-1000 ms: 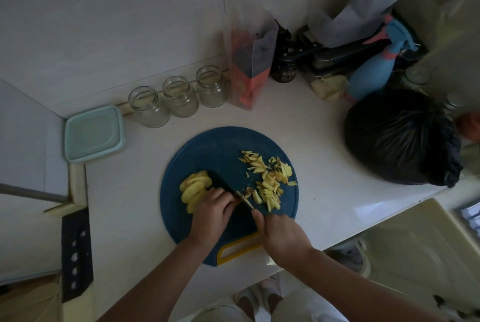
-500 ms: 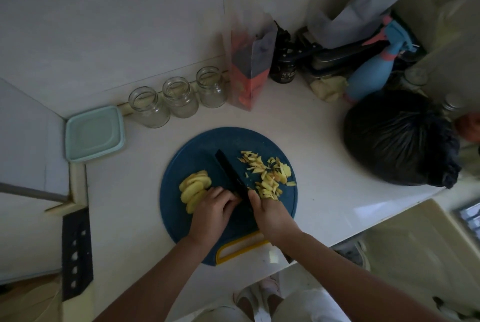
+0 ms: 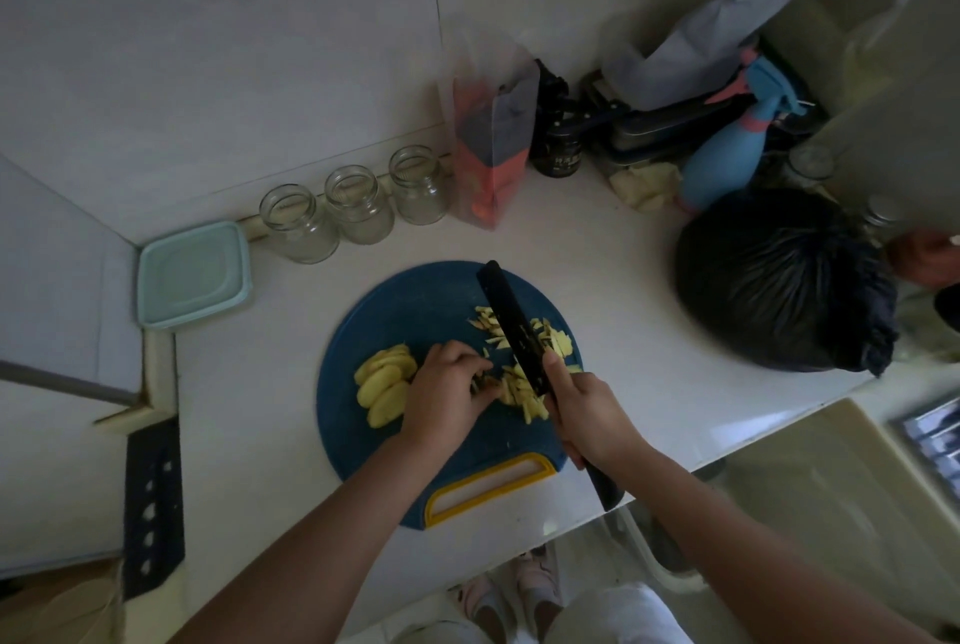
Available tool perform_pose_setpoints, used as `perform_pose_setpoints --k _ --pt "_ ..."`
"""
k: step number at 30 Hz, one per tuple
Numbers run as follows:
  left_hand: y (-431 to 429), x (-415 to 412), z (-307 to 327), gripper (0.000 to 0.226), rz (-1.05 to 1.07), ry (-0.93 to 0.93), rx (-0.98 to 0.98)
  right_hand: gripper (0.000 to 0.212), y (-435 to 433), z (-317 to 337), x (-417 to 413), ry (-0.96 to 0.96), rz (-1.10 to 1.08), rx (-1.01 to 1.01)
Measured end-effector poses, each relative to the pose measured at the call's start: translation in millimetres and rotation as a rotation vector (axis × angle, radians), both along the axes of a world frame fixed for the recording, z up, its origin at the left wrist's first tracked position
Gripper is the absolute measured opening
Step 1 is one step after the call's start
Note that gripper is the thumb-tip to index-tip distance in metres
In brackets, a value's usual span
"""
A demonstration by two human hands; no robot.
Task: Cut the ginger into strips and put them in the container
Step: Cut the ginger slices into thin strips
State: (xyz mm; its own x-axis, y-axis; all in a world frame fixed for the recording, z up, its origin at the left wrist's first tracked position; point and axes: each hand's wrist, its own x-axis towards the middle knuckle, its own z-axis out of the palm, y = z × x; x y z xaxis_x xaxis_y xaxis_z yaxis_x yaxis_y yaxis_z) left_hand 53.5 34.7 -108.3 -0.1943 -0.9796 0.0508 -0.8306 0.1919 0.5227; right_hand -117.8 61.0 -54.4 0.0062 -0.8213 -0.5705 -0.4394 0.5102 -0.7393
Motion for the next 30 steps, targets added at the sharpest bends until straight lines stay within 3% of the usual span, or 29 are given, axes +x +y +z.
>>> perform_pose_setpoints --k 3,10,17,23,30 --pt "-3 4 2 0.034 -0.079 -0.005 0.048 0.063 6 -2 -2 -0.012 -0.010 0.007" --pt "-5 6 4 0.007 -0.129 0.056 -0.024 0.062 11 -1 -3 -0.056 -0.044 0.017" --pt "-10 8 15 0.010 0.045 0.259 0.005 0.064 12 -1 -4 -0.055 -0.045 -0.002" --pt "12 29 17 0.011 -0.032 0.109 -0.090 0.065 23 -7 3 -0.014 0.034 -0.025" --pt "31 36 -2 0.010 0.029 0.198 0.018 0.061 38 -15 20 0.037 0.139 0.007"
